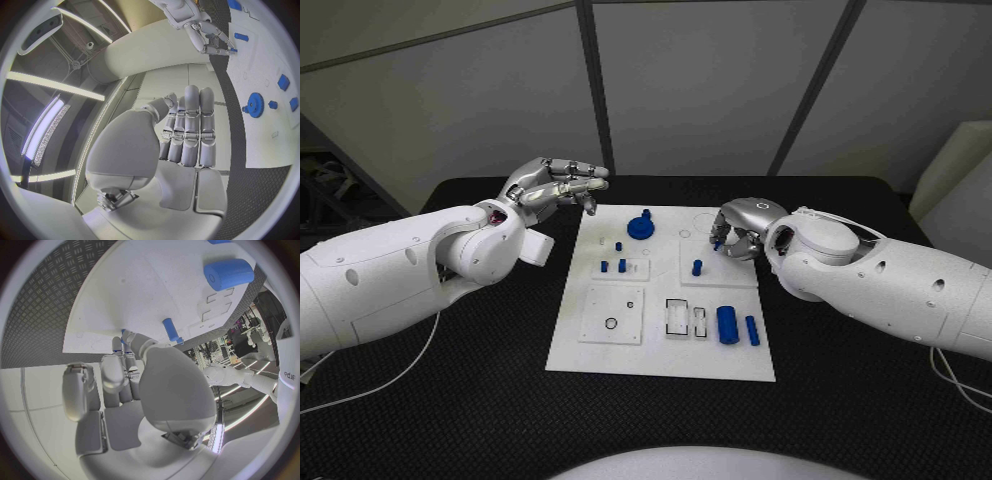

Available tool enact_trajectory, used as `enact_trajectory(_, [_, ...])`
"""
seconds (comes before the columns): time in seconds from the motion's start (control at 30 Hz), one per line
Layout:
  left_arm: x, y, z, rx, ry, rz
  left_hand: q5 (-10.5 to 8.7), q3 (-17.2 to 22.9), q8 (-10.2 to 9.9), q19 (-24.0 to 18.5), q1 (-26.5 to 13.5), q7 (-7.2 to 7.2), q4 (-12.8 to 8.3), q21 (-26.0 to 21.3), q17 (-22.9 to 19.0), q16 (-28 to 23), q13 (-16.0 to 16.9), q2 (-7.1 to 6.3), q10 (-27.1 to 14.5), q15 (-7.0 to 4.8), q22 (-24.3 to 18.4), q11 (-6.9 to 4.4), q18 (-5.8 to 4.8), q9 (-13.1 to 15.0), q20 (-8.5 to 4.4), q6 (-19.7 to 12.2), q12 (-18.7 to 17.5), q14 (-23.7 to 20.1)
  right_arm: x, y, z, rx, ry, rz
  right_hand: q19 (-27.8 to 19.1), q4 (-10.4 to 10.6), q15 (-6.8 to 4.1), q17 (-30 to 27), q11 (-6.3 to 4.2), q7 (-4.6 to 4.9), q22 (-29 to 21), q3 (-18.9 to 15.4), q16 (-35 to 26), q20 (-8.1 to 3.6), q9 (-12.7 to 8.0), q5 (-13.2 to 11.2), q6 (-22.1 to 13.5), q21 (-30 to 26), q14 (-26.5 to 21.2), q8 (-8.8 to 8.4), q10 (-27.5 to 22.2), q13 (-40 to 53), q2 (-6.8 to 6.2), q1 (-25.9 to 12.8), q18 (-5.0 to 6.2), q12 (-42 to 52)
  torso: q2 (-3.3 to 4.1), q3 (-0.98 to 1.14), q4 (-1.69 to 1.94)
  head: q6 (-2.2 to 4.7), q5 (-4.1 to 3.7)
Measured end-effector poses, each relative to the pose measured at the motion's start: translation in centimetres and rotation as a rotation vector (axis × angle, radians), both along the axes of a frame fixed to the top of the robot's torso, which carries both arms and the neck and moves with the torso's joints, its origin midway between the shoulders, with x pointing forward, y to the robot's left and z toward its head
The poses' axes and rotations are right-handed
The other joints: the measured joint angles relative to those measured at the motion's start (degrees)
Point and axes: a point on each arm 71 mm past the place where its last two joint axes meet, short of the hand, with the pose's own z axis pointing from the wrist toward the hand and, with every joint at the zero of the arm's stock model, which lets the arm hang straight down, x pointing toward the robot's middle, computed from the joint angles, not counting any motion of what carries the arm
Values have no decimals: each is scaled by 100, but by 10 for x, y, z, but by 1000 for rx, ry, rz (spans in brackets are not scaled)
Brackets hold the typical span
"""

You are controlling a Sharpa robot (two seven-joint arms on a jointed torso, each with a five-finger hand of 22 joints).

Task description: Assemble the parts on the task board

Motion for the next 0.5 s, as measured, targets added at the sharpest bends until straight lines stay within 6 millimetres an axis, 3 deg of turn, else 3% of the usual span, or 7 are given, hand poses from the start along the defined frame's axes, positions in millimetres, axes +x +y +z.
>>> enact_trajectory(0.5, [1, 3, 0, 2, 1, 7, 0, 0, 0, 0, 0, 0, 0, 0, 1, 2, 0, 0, 0, 0, 1, 0, 0, -5, 0, 0, 0, 0, -18, -6, 16, 60, -58, 16, -19, -10, -20, -13, 0, 0, 0, -10, 0, -19, -1, 19, -1, 20, 21, -5, -1, -6, 6, 7, 0, 0, -2, -4, -4, 10, 13])
